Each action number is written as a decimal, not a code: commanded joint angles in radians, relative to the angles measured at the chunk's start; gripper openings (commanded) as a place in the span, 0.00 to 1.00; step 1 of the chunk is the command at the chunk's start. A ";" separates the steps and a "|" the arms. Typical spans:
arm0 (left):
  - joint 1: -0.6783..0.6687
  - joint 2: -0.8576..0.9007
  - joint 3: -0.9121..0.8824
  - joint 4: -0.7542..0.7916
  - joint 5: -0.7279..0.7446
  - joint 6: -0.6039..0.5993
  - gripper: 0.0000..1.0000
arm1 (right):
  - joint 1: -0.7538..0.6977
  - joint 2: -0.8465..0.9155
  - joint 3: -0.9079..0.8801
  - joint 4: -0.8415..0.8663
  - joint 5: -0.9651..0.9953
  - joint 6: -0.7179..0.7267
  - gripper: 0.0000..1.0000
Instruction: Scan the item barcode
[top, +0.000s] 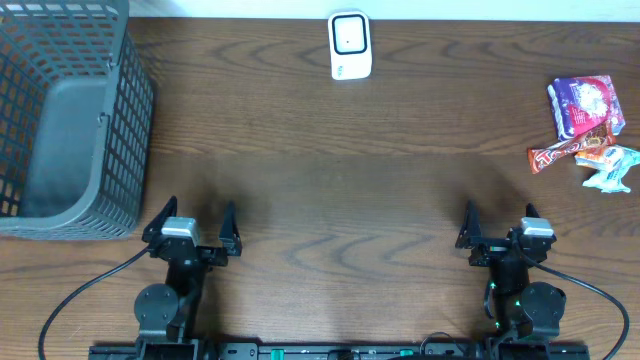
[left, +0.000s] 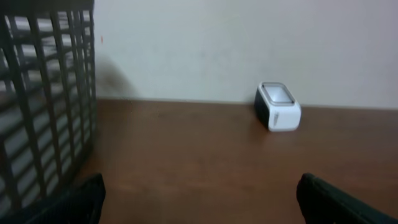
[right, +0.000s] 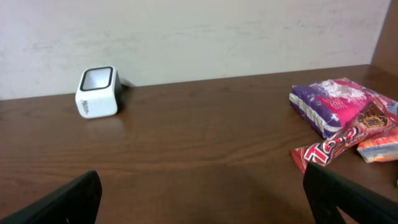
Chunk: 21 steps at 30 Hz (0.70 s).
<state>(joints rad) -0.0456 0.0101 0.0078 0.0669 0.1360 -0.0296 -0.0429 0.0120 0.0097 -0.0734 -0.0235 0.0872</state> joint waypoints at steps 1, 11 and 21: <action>0.006 -0.008 -0.004 -0.044 0.002 -0.009 0.98 | -0.001 -0.006 -0.005 -0.001 -0.004 0.009 0.99; 0.006 -0.008 -0.004 -0.130 -0.016 -0.010 0.98 | -0.001 -0.006 -0.005 0.000 -0.004 0.009 0.99; 0.006 -0.008 -0.004 -0.130 -0.015 -0.008 0.97 | -0.001 -0.006 -0.005 -0.001 -0.004 0.009 0.99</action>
<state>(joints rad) -0.0456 0.0101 0.0128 -0.0177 0.1055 -0.0299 -0.0429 0.0120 0.0097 -0.0738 -0.0235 0.0868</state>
